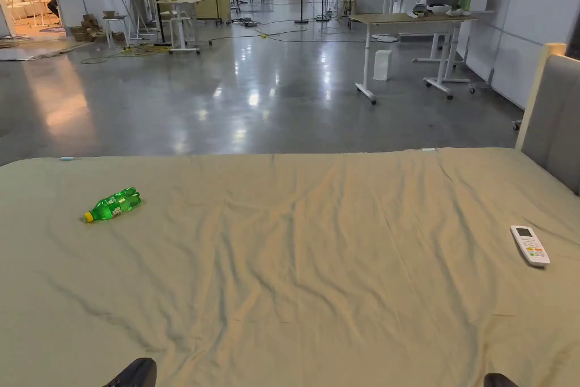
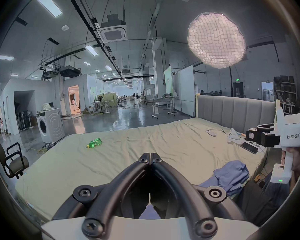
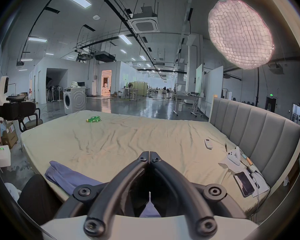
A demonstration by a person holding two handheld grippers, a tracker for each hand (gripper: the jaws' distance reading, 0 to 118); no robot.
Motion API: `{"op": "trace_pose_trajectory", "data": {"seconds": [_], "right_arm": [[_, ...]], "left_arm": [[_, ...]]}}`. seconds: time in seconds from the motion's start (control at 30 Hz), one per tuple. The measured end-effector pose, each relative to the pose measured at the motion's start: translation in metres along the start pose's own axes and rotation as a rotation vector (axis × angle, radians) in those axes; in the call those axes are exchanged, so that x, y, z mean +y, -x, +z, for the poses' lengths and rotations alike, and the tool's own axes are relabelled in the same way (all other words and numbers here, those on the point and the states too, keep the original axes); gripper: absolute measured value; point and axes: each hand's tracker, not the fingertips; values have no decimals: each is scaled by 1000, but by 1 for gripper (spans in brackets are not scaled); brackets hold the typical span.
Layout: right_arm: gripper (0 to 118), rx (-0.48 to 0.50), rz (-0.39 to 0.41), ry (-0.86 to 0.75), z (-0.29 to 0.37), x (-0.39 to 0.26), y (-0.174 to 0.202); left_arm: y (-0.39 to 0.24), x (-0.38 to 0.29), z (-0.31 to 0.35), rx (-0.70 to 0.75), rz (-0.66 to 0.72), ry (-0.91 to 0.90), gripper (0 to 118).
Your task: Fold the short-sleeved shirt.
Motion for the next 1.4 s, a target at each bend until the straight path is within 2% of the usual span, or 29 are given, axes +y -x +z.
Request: {"op": "trace_pose_trajectory", "data": {"seconds": [0.4,0.47,0.5,0.53,0.57,0.6,0.63,0.67,0.7,0.73,0.77,0.83,0.87,0.97,1.13,1.23,1.27,1.3,1.33,1.37,1.4], "right_arm": [[0,-14,-38,5,2,-2,-9],[0,-14,-41,8,1,-5,-10],[0,-11,-47,14,1,-5,-10],[0,-7,-53,20,0,-6,-11],[0,-6,-59,24,0,-8,-11],[0,-6,-61,27,0,-10,-12],[0,-5,-65,36,0,-12,-11],[0,-1,-75,48,-1,-14,-12],[0,3,-86,55,-2,-17,-13],[0,10,-100,63,-2,-20,-14],[0,15,-111,73,-2,-22,-14],[0,21,-160,142,-4,-30,-14],[0,18,-139,119,-4,-29,-15],[0,18,-140,139,-4,-39,-20],[0,8,-154,170,-2,-41,-23],[0,3,-173,178,-1,-41,-22],[0,3,-178,181,0,-42,-23],[0,2,-178,182,0,-41,-22],[0,0,-177,184,1,-42,-21],[0,-2,-175,189,0,-42,-21],[0,-1,-175,195,0,-43,-21]], "left_arm": [[21,-9,-1,12,75,48,0],[32,-13,-3,0,141,92,1],[41,-17,-6,-16,189,128,6],[49,-22,-8,-11,237,141,18],[59,-29,-10,-1,279,146,40],[71,-36,-13,-10,320,161,40],[85,-44,-19,-43,370,204,48],[97,-54,-27,-65,430,261,75],[109,-66,-34,-73,495,307,97],[121,-81,-42,-90,562,359,107],[134,-97,-50,-113,637,396,108],[156,-129,-65,-124,777,474,108],[172,-150,-74,-128,855,536,108],[191,-195,-94,-101,976,584,107],[181,-223,-119,-139,1003,669,106],[173,-232,-127,-186,1037,695,98],[171,-235,-127,-181,1038,685,90],[168,-235,-129,-182,1034,679,78],[166,-235,-131,-180,1021,662,55],[166,-236,-133,-173,1019,662,19],[162,-233,-133,-155,1026,664,15]]}}
